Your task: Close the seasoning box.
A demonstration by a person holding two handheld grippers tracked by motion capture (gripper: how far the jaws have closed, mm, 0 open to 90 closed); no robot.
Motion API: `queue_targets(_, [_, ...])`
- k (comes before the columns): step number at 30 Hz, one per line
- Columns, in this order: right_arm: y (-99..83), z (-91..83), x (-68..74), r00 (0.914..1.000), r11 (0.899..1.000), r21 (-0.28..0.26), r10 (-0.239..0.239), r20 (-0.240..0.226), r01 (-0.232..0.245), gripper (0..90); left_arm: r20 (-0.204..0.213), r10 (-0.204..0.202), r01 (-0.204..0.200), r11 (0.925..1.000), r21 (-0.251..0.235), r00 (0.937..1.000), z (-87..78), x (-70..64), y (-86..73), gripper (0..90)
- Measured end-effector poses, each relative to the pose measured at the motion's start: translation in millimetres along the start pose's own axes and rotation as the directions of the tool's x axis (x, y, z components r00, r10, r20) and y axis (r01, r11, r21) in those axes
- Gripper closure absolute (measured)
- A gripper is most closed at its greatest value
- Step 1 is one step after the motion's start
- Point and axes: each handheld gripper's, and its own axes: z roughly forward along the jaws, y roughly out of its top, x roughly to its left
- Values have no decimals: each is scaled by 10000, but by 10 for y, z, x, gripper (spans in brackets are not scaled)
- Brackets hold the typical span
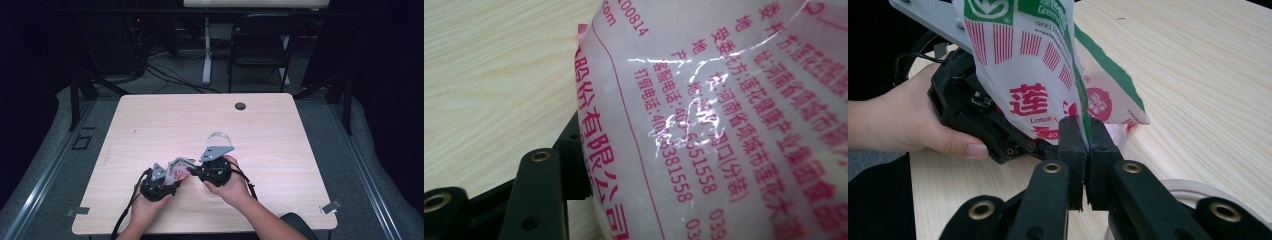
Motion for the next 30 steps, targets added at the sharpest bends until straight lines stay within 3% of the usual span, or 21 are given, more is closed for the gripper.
queue_targets(18, [11, -23, -3, 9999, 9998, -124, 123, -119, -124, 874, -197, -83, 77, 9995, -313, 9998, -43, -25, 4, 579])
queue_targets(24, [22, -50, -7, 9997, 9997, -214, 137, -179, -141, 871, -228, 98, -104, 9996, -276, 9997, -76, -33, 25, 596])
queue_targets(30, [27, -65, -10, 9996, 9994, -316, 148, -256, -156, 863, -810, 410, -437, 9985, -318, 9959, -142, -48, 52, 598])
